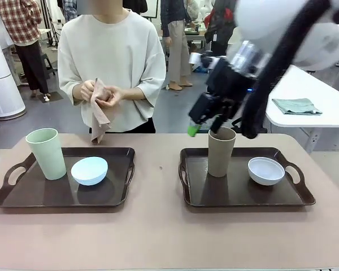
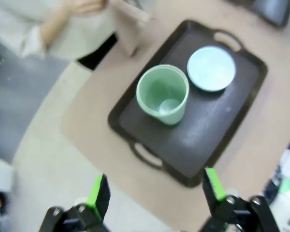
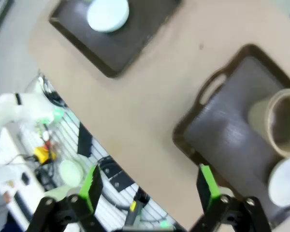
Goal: Set up a tray with a mat and arrange the tableware.
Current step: Pick up the Picnic Bowl and Reusable plastic cup from the Handle tray in front of the human's position and hold them in the air.
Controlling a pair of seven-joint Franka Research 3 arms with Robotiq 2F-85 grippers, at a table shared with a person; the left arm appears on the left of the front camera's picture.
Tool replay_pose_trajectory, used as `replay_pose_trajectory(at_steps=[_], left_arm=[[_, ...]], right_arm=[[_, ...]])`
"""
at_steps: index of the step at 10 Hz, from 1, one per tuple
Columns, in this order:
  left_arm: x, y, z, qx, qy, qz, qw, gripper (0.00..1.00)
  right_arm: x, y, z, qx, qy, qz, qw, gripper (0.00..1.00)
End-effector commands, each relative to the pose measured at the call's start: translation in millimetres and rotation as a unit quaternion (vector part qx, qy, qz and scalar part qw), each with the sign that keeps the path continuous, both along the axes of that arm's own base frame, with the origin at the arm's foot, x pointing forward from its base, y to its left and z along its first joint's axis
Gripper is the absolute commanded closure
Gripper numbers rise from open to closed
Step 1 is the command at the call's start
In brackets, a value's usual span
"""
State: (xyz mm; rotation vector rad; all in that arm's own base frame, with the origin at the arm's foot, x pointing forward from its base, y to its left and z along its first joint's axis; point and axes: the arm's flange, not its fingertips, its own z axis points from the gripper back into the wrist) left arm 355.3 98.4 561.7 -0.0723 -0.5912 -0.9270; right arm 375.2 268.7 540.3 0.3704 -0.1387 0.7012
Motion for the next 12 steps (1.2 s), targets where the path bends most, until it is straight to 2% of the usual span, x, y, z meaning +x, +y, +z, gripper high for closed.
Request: replay_pose_trajectory(at_steps=[1,3,4,5,6,7,9,12], left_arm=[[26,25,3,-0.016,0.003,-0.099,0.995,0.0],[43,36,-9,-0.032,-0.023,-0.147,0.988,0.0],[45,43,-20,-0.04,-0.038,-0.176,0.983,0.0],[49,54,-28,-0.065,-0.031,-0.206,0.976,0.0],[63,60,-34,-0.089,-0.031,-0.226,0.969,0.0],[73,55,-39,-0.103,-0.033,-0.249,0.963,0.0],[96,51,-56,-0.113,-0.008,-0.253,0.961,0.0],[104,22,-64,-0.122,0.02,-0.253,0.96,0.0]], right_arm=[[50,63,11,-0.062,0.049,-0.016,0.997,0.0],[85,134,4,-0.123,0.077,-0.098,0.985,0.0],[95,160,-8,-0.152,0.095,-0.145,0.973,0.0],[104,180,-18,-0.17,0.105,-0.191,0.961,0.0],[115,201,-28,-0.181,0.119,-0.214,0.953,0.0],[122,219,-38,-0.187,0.12,-0.222,0.949,0.0],[128,252,-62,-0.2,0.116,-0.238,0.943,0.0],[115,271,-83,-0.201,0.067,-0.225,0.951,0.0]])
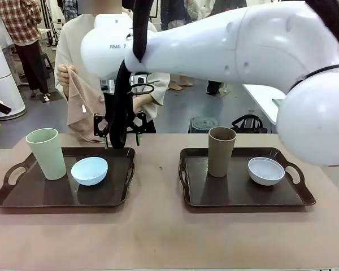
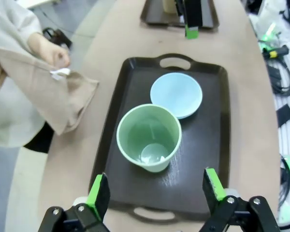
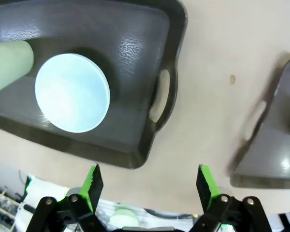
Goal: Set up a tray with a mat and arrange the tableware.
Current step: Pick up the Picnic Bowl and Reusable plastic cup from the Handle tray in front of the human's position and hold them in the air.
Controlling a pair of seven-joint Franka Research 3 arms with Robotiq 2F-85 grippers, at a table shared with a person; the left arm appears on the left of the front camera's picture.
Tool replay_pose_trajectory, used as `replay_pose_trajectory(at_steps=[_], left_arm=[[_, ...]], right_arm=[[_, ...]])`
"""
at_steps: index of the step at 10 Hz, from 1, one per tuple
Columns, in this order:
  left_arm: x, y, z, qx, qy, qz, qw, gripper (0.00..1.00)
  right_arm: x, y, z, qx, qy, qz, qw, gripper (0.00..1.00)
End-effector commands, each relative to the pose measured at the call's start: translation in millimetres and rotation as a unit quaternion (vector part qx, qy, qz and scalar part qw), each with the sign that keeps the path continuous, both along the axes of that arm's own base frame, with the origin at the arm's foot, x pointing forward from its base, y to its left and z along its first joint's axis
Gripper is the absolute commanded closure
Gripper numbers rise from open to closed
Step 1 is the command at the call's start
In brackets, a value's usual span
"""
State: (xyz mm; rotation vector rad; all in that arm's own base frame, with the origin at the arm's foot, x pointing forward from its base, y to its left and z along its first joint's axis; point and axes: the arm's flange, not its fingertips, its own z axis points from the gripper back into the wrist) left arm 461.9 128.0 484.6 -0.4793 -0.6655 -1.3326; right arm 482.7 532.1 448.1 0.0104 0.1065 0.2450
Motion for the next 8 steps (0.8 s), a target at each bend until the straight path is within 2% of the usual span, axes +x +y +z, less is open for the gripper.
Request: replay_pose_trajectory(at_steps=[1,2,3,8], left_arm=[[-6,-21,15,0.002,-0.001,-0.011,1.0,0.0],[-13,-42,22,0.003,-0.005,-0.013,1.0,0.0],[2,-11,3,0.005,0.001,-0.008,1.0,0.0],[2,-11,3,0.005,0.001,-0.008,1.0,0.0]], right_arm=[[4,10,7,0.004,-0.046,-0.003,0.999,0.0],[-2,9,8,0.022,-0.054,0.004,0.998,0.0],[-1,5,1,0.002,-0.016,0.005,1.0,0.0],[-1,5,1,0.002,-0.016,0.005,1.0,0.0]])
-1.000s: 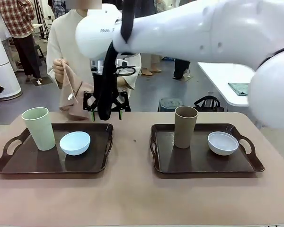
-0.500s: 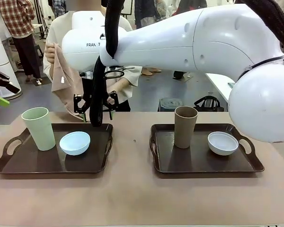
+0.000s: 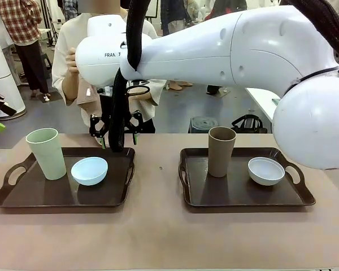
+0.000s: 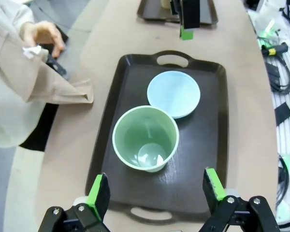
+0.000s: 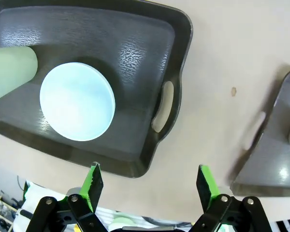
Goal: Set up a tray with a mat and arrange the tableware.
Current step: Pick up the Picnic Bowl and Reusable plastic cup from the Handle tray in front of the human's position and hold them in the air.
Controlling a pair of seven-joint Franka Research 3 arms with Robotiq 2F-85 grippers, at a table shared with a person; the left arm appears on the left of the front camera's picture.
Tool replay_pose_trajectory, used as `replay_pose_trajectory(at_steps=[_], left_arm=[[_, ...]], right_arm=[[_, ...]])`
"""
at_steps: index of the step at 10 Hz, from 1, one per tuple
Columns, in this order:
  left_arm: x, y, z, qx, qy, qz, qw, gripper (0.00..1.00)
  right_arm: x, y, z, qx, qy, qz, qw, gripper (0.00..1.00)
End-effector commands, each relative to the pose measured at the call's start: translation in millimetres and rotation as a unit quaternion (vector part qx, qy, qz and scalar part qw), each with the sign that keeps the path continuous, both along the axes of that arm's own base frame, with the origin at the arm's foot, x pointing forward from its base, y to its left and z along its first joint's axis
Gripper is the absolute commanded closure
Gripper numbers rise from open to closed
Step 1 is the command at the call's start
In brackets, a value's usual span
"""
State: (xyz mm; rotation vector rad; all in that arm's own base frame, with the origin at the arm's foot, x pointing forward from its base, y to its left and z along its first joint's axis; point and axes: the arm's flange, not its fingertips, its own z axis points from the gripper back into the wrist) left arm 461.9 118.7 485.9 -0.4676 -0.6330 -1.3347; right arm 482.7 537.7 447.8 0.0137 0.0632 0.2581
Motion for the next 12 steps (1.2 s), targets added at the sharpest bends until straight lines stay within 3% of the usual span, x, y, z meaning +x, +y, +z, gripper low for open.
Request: replay_pose_trajectory(at_steps=[1,5,6,9,12], left_arm=[[2,-2,2,-0.009,-0.007,-0.009,1.0,0.0],[1,-4,1,0.001,0.0,-0.003,1.0,0.0],[4,12,-11,-0.009,0.007,-0.023,1.0,0.0],[12,48,-38,-0.045,0.012,-0.058,0.997,0.0],[19,68,-65,-0.069,0.017,-0.079,0.994,0.0]], right_arm=[[-1,-1,2,-0.003,0.005,-0.001,1.0,0.0],[0,0,0,0.0,0.0,0.0,1.0,0.0],[-3,4,-14,-0.004,-0.031,-0.008,0.999,0.0],[-13,19,-35,0.027,-0.059,0.007,0.998,0.0],[-12,29,-48,0.053,-0.055,0.003,0.997,0.0]])
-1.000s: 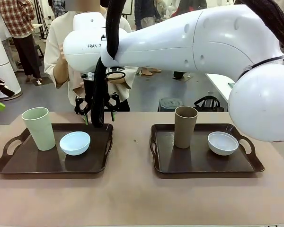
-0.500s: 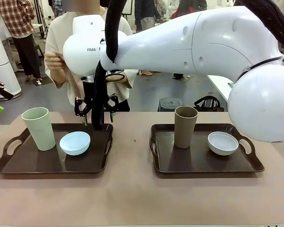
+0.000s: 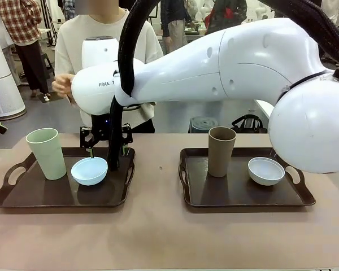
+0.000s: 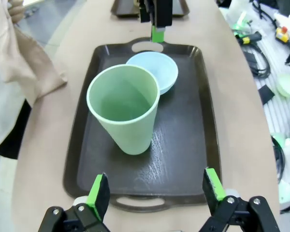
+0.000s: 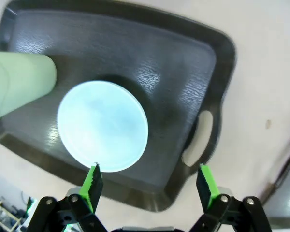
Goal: Set up a tray with a mat and arrange the tableware.
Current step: Pick up the Picnic Bowl and Reusable plastic cup from the Handle tray in front of the human's position and hold them in the air.
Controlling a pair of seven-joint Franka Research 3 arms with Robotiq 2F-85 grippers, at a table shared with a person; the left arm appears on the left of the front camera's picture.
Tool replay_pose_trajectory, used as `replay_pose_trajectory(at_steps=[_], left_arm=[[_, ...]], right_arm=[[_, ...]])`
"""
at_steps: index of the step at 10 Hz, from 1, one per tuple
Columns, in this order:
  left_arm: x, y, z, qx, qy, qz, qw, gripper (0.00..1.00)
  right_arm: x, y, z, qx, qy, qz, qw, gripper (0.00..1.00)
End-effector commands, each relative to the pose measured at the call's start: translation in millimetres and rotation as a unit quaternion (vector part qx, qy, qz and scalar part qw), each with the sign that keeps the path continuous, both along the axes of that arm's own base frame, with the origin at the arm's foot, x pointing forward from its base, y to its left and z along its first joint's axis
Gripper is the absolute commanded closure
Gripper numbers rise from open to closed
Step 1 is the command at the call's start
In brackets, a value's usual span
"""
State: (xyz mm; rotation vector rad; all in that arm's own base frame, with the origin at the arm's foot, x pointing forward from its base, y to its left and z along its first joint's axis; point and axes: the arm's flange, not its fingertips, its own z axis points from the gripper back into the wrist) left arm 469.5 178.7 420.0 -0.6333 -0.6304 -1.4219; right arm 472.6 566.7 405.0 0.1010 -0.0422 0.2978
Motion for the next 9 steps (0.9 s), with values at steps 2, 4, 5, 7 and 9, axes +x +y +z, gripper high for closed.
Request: replay_pose_trajectory(at_steps=[2,4,5,7,9], left_arm=[[21,13,-21,-0.054,-0.002,-0.019,0.998,0.0],[27,15,-40,-0.083,0.002,-0.023,0.996,0.0],[28,9,-47,-0.084,0.003,-0.017,0.996,0.0],[33,9,-65,-0.088,-0.009,0.001,0.996,0.0],[39,-8,-78,-0.083,-0.023,0.029,0.996,0.0]], right_arm=[[-3,5,-17,-0.001,-0.013,-0.01,1.0,0.0],[-2,6,-31,-0.009,-0.001,-0.008,1.0,0.0],[-2,8,-37,-0.009,0.001,-0.004,1.0,0.0],[-5,11,-46,-0.006,-0.002,0.006,1.0,0.0],[-5,12,-53,-0.005,0.007,0.012,1.0,0.0]])
